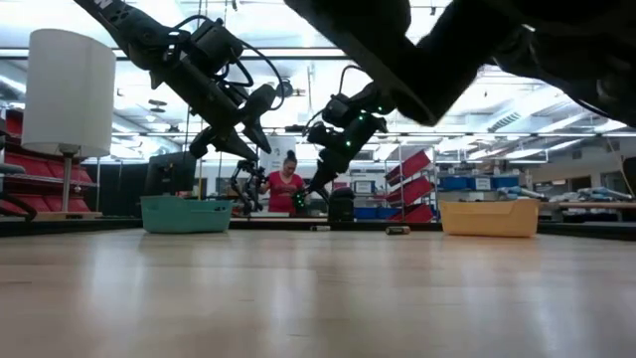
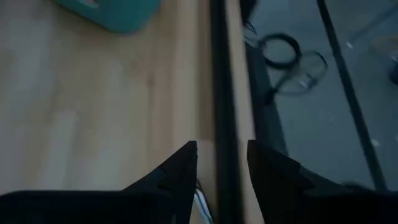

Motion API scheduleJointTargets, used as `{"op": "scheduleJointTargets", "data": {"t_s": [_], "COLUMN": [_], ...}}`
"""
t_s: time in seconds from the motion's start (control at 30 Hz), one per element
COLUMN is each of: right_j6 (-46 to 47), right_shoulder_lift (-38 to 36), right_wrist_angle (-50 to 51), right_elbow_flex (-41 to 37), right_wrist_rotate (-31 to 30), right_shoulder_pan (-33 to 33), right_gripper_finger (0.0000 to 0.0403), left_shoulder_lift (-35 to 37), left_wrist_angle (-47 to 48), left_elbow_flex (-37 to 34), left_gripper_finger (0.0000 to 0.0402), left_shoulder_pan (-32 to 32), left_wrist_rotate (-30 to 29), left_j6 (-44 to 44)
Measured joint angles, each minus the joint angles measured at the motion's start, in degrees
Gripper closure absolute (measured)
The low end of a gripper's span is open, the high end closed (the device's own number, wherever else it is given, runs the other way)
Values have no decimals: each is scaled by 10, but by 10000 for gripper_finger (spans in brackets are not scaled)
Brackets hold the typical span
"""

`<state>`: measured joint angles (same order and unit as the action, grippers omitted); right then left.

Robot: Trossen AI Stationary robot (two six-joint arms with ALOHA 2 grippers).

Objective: Sort batteries
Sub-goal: Put the silver battery into the yellow bin

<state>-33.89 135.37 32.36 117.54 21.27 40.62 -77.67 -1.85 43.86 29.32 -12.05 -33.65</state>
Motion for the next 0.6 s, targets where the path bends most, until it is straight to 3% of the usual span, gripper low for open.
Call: {"op": "scheduleJointTargets", "data": {"t_s": [0.2,0.6], "right_j6": [-7,-38], "right_shoulder_lift": [1,5], "right_wrist_angle": [19,-7], "right_elbow_flex": [-33,-92], "right_wrist_rotate": [54,41], "right_shoulder_pan": [1,3], "right_gripper_finger": [252,253], "left_shoulder_lift": [0,0], "left_wrist_angle": [0,0], "left_elbow_flex": [0,0], "left_gripper_finger": [239,239], "left_shoulder_pan": [0,0], "left_wrist_rotate": [-2,-3], "left_j6": [1,3]}}
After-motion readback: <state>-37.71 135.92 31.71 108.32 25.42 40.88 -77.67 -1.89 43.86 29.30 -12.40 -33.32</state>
